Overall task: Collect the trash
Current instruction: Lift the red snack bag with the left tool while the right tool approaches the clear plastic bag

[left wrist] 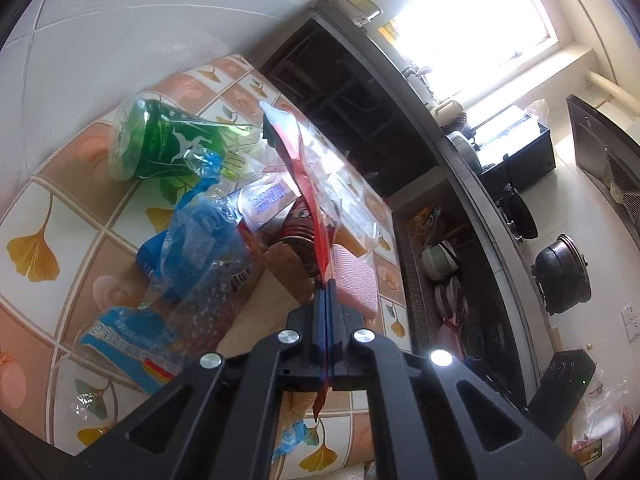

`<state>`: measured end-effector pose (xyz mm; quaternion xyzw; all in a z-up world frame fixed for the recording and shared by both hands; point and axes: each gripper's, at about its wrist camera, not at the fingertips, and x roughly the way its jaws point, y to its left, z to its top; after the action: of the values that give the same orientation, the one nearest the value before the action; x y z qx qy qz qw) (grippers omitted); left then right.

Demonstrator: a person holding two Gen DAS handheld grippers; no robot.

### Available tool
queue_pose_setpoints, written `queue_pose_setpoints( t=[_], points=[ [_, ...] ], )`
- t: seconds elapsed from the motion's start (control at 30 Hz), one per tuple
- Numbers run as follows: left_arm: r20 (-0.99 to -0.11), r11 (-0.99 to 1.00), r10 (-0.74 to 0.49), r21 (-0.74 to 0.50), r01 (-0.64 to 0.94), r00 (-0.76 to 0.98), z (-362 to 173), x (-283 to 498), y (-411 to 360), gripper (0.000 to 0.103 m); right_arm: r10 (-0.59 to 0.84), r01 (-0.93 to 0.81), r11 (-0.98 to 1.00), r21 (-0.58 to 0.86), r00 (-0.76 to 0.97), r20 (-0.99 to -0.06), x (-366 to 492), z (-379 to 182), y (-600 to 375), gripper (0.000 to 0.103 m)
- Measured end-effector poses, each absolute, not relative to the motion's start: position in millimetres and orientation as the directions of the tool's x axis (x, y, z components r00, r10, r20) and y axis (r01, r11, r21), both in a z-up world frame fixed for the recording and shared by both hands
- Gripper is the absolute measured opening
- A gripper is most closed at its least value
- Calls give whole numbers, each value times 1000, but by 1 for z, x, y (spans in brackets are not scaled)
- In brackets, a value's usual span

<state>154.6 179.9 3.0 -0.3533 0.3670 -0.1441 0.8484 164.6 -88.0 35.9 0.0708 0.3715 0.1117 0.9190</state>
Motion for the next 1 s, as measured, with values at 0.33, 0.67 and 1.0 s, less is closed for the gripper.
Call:
queue_pose_setpoints(
  t=[0.33, 0.67, 1.0],
  points=[
    [-405, 684, -531, -724, 94, 744, 41, 129, 189, 0, 341, -315, 938, 148, 753, -563, 210, 71, -76, 91],
    [-304, 687, -486, -712, 143, 820, 78, 118, 216, 0, 447, -622, 780, -70, 633, -632, 282, 43, 11, 72],
    [-317, 693, -438, -715, 92, 841, 75, 127, 236, 0, 414, -762, 605, -232, 550, -726, 308, -1, 72, 60]
  ],
)
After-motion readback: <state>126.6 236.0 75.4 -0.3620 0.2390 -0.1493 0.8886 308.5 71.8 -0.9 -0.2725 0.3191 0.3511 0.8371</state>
